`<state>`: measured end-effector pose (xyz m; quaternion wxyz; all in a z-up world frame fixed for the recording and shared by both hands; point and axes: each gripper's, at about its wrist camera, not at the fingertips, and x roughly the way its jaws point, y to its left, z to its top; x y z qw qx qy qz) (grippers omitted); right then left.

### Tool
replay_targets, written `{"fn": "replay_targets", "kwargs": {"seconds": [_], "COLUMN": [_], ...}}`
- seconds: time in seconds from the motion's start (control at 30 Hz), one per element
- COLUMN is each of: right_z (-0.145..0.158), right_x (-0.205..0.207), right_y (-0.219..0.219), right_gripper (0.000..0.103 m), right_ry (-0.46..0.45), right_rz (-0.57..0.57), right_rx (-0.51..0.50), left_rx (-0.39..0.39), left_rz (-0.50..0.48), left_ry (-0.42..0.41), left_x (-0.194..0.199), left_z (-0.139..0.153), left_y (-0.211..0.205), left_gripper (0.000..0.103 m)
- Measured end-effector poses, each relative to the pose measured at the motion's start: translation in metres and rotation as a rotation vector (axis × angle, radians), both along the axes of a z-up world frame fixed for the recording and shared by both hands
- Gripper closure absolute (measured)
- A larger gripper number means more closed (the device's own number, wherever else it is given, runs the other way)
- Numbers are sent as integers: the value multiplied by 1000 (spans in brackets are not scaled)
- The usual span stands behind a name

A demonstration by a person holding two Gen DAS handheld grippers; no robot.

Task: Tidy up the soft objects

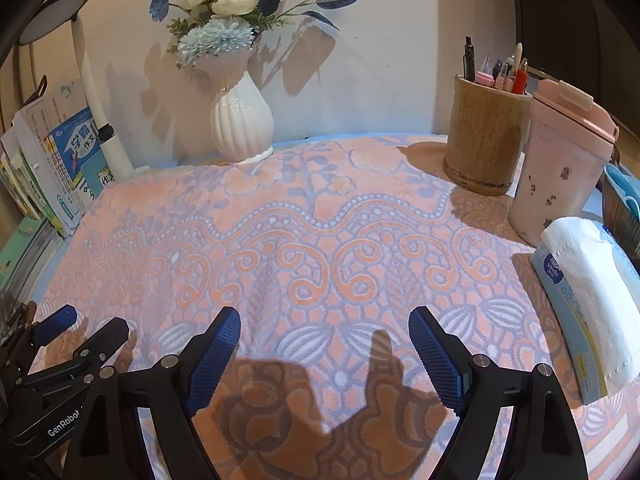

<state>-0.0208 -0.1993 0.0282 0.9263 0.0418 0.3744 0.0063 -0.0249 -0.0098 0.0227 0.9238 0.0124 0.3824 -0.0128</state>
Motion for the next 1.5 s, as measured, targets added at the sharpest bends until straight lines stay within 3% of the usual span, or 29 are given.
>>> {"fn": "replay_targets", "kwargs": {"seconds": [1.5], "right_z": [-3], "right_x": [3], "right_y": [2], "right_gripper": [18], "right_ry": [19], "right_rz": [13], "right_rx": [-6], "left_rx": [-4], "left_rz": [-34], "left_ry": [38], "left_x": [5], "left_z": [-5], "left_y": [-1], "left_gripper": [23]}}
